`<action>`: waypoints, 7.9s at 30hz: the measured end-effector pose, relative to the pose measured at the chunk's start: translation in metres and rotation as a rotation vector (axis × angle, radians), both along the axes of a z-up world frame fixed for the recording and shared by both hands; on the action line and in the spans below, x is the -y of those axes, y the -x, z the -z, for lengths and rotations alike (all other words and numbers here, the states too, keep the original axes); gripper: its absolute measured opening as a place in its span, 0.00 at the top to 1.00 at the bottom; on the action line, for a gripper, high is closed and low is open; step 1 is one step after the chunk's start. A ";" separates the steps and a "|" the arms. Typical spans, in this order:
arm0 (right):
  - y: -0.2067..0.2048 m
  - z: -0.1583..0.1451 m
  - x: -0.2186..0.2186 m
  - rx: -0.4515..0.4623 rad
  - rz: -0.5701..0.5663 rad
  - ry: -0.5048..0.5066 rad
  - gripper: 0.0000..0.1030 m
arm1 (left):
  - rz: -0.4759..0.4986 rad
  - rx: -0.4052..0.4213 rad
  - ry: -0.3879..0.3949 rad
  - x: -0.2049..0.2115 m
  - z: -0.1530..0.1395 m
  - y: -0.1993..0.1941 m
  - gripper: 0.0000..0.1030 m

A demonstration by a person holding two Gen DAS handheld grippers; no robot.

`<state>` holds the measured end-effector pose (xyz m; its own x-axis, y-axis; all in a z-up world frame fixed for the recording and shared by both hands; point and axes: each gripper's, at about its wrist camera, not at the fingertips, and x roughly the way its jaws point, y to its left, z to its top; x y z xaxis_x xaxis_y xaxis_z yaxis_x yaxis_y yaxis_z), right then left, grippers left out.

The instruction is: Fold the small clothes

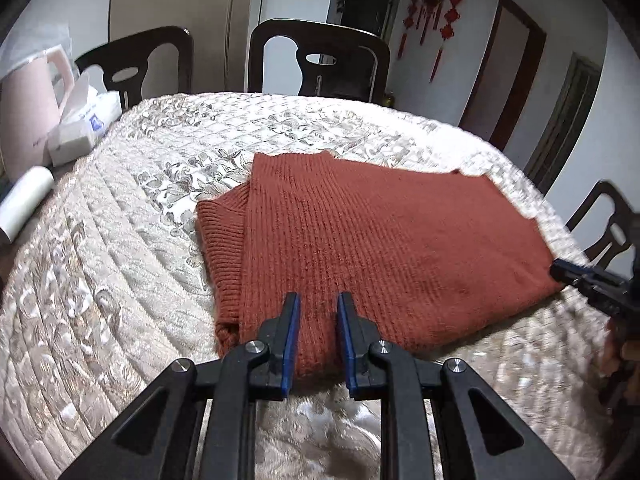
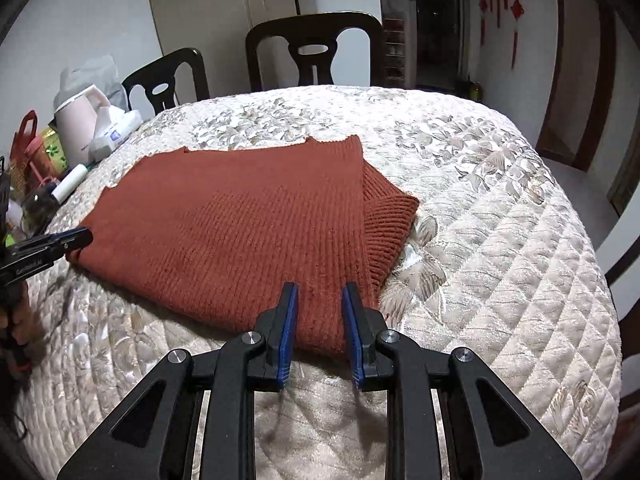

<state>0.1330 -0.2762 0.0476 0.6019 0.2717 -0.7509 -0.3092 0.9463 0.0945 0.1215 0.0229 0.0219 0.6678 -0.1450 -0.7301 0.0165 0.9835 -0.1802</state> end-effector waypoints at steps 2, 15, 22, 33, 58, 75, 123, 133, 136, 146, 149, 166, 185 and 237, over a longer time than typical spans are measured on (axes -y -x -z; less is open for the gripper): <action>0.003 -0.003 0.004 0.008 0.002 -0.010 0.77 | -0.024 0.008 0.016 -0.009 -0.003 0.004 0.79; -0.027 0.010 0.024 -0.060 0.042 -0.107 0.54 | -0.121 -0.036 0.080 -0.041 0.009 -0.018 0.60; -0.044 0.015 0.033 -0.082 0.064 -0.176 0.49 | -0.128 -0.034 0.084 -0.040 0.018 -0.039 0.53; -0.046 0.016 0.030 -0.099 0.017 -0.256 0.48 | -0.099 -0.020 0.127 -0.036 0.017 -0.034 0.53; -0.038 -0.001 0.023 -0.135 0.003 -0.219 0.85 | -0.070 -0.037 0.090 -0.030 -0.003 -0.023 0.81; 0.089 0.004 0.043 -0.199 -0.010 -0.239 0.85 | -0.006 -0.090 0.205 -0.026 0.015 0.108 0.81; 0.050 -0.002 -0.006 -0.020 -0.014 -0.018 0.72 | 0.100 -0.009 -0.041 0.038 0.005 0.039 0.65; 0.096 -0.019 -0.039 0.042 -0.140 0.009 0.71 | 0.137 0.051 -0.031 0.045 -0.017 0.071 0.64; 0.114 -0.019 -0.052 0.053 -0.209 0.024 0.71 | 0.182 0.070 -0.011 0.049 -0.020 0.094 0.60; 0.144 0.010 -0.087 0.047 -0.354 0.141 0.70 | 0.238 0.012 -0.017 0.062 0.004 0.120 0.60; 0.145 0.008 -0.084 0.052 -0.339 0.157 0.70 | 0.228 0.006 -0.024 0.062 0.004 0.118 0.60; 0.137 -0.006 -0.016 0.022 -0.112 0.036 0.65 | 0.146 0.017 0.002 0.039 -0.004 0.121 0.60; 0.042 0.000 0.007 -0.073 0.062 -0.083 0.96 | -0.065 -0.114 0.088 0.000 0.005 0.021 0.81; 0.114 -0.015 -0.001 0.036 -0.030 0.011 0.82 | -0.084 0.001 -0.039 -0.003 -0.005 0.118 0.69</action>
<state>0.0194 -0.2755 0.0622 0.6204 0.2821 -0.7318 -0.3406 0.9374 0.0726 0.0036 0.0262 0.0272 0.6770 -0.0596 -0.7336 -0.0667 0.9876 -0.1418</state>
